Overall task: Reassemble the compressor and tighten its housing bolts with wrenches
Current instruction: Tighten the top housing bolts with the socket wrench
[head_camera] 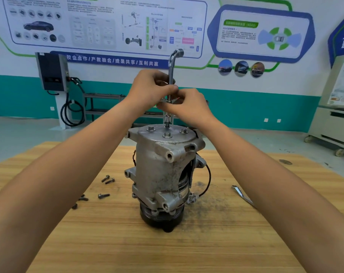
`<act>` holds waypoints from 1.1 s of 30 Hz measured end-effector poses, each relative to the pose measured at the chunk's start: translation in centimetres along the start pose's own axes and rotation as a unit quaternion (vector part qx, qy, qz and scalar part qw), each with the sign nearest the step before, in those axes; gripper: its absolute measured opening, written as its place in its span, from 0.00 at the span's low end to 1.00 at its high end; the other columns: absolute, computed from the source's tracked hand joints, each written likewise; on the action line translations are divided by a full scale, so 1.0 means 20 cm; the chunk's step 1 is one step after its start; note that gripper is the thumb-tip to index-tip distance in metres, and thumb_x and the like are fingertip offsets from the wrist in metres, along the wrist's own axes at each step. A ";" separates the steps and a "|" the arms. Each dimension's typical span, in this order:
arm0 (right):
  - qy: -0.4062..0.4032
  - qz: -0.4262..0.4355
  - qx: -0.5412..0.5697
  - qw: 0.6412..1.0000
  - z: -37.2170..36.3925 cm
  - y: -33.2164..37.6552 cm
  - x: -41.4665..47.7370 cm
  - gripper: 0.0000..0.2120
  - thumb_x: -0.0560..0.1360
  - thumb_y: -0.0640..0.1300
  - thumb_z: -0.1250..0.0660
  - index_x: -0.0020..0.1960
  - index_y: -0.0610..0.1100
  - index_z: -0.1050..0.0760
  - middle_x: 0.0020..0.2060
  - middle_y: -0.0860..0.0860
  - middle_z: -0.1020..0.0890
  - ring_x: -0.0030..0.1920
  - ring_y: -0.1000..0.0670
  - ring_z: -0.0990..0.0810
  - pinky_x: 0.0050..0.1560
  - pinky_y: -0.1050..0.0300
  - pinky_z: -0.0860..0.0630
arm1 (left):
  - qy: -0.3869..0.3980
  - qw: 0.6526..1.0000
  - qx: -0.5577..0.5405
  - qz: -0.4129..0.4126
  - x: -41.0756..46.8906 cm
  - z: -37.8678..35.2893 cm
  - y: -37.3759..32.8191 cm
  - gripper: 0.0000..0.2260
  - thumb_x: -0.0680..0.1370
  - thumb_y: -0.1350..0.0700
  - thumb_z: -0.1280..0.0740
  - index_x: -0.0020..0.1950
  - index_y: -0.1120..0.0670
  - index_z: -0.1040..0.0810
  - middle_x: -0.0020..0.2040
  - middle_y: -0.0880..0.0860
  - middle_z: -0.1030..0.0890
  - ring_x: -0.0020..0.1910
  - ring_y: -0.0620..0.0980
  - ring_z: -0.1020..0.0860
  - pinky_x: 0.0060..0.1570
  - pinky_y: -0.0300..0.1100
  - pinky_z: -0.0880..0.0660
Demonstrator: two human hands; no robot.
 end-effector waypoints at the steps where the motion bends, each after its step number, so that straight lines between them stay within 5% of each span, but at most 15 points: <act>1: 0.032 -0.015 0.027 0.999 0.01 0.00 0.00 0.09 0.72 0.49 0.30 0.50 0.46 0.22 0.38 0.55 0.21 0.43 0.55 0.23 0.40 0.64 0.30 | 0.000 1.000 -0.016 0.009 0.00 0.01 0.00 0.12 0.73 0.61 0.29 0.56 0.58 0.22 0.44 0.55 0.19 0.46 0.48 0.20 0.53 0.41 0.24; 4: 0.118 -0.064 0.053 0.990 0.02 -0.01 0.01 0.09 0.76 0.44 0.35 0.55 0.45 0.23 0.47 0.50 0.18 0.49 0.54 0.23 0.39 0.64 0.33 | 0.002 0.999 -0.034 0.022 0.00 0.01 0.01 0.20 0.74 0.61 0.30 0.65 0.59 0.27 0.48 0.53 0.19 0.49 0.47 0.20 0.53 0.37 0.26; 9: 0.076 -0.050 0.081 0.992 0.02 -0.05 0.02 0.16 0.77 0.41 0.35 0.63 0.40 0.25 0.52 0.50 0.20 0.44 0.62 0.24 0.36 0.76 0.31 | 0.001 1.000 -0.017 -0.002 -0.01 -0.02 -0.01 0.13 0.74 0.58 0.30 0.59 0.56 0.24 0.47 0.53 0.20 0.45 0.45 0.22 0.46 0.35 0.25; 14: 0.039 -0.035 0.066 0.996 0.03 -0.05 0.03 0.16 0.71 0.48 0.27 0.56 0.43 0.21 0.44 0.54 0.20 0.44 0.60 0.22 0.43 0.67 0.28 | -0.030 0.999 -0.016 0.032 -0.01 -0.01 -0.01 0.17 0.74 0.60 0.30 0.62 0.59 0.24 0.52 0.55 0.19 0.51 0.48 0.20 0.55 0.40 0.25; 18: 0.122 -0.052 0.046 0.990 0.02 -0.04 0.03 0.02 0.76 0.45 0.34 0.46 0.49 0.23 0.47 0.51 0.18 0.52 0.53 0.22 0.53 0.59 0.28 | 0.010 0.997 -0.062 0.041 -0.01 -0.02 -0.04 0.12 0.77 0.65 0.38 0.61 0.61 0.25 0.50 0.55 0.19 0.43 0.44 0.21 0.37 0.27 0.26; 23: 0.048 -0.028 -0.014 0.998 0.01 -0.03 0.03 0.07 0.74 0.47 0.31 0.41 0.45 0.25 0.34 0.53 0.23 0.39 0.54 0.24 0.39 0.60 0.30 | 0.014 1.000 -0.005 0.019 -0.01 -0.03 -0.03 0.06 0.75 0.57 0.32 0.51 0.55 0.22 0.45 0.51 0.21 0.46 0.46 0.22 0.48 0.37 0.26; 26: 0.035 -0.028 -0.027 0.999 0.02 -0.03 0.04 0.14 0.70 0.53 0.28 0.36 0.44 0.26 0.31 0.53 0.25 0.35 0.53 0.26 0.36 0.58 0.31 | -0.001 0.999 0.032 0.016 0.00 -0.02 -0.02 0.11 0.74 0.58 0.30 0.56 0.56 0.21 0.47 0.52 0.19 0.48 0.47 0.21 0.52 0.41 0.24; 30: 0.128 -0.072 0.036 0.988 0.02 -0.03 0.04 0.08 0.75 0.47 0.34 0.48 0.42 0.22 0.49 0.44 0.18 0.54 0.47 0.21 0.60 0.50 0.27 | 0.039 0.998 -0.035 0.028 0.00 -0.01 -0.03 0.12 0.75 0.63 0.33 0.59 0.58 0.24 0.53 0.58 0.18 0.51 0.50 0.20 0.54 0.41 0.24; 33: 0.119 -0.067 0.046 0.990 0.02 -0.03 0.04 0.04 0.76 0.40 0.36 0.46 0.44 0.23 0.49 0.43 0.18 0.55 0.46 0.21 0.62 0.50 0.28 | 0.027 0.999 0.046 0.001 0.00 -0.03 -0.04 0.06 0.77 0.59 0.36 0.51 0.59 0.22 0.50 0.59 0.18 0.48 0.52 0.21 0.51 0.42 0.26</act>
Point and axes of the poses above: each hand's wrist, its own x-axis towards the middle knuckle, its own z-axis out of the back of the hand, y = z × x, the point moved 2 cm from there along x, towards the middle knuckle
